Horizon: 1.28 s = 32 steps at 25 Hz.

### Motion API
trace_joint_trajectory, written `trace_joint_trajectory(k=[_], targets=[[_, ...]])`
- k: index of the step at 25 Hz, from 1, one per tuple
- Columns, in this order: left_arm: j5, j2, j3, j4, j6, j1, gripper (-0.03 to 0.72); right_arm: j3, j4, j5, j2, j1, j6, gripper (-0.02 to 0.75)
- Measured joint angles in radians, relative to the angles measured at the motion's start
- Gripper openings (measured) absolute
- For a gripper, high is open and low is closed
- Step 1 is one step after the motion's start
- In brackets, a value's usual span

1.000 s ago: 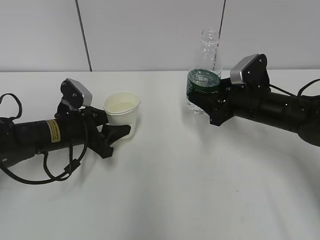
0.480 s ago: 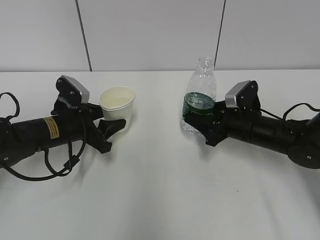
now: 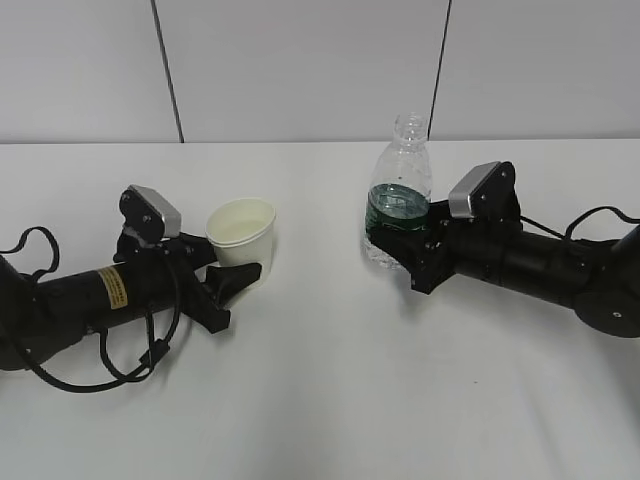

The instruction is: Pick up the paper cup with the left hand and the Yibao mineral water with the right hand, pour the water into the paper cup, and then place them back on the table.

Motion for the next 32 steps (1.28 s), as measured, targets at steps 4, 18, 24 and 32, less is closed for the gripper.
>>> trace_joint_trajectory(k=[4,18,24,32], targets=[[-0.004,0.001,0.0,0.003,0.0,0.0,0.456,0.0,0.0,0.0,0.0,0.0,-0.002,0.392],[-0.006,-0.01,0.017,0.021,-0.022,0.022,0.528,0.0,0.0,0.021,0.0,0.0,-0.006,0.392],[-0.012,-0.068,0.098,0.024,-0.023,0.07,0.528,0.0,-0.002,0.027,0.003,0.0,-0.014,0.392],[-0.018,-0.119,0.15,0.032,-0.023,0.075,0.528,-0.002,0.011,0.006,0.072,0.0,-0.014,0.392]])
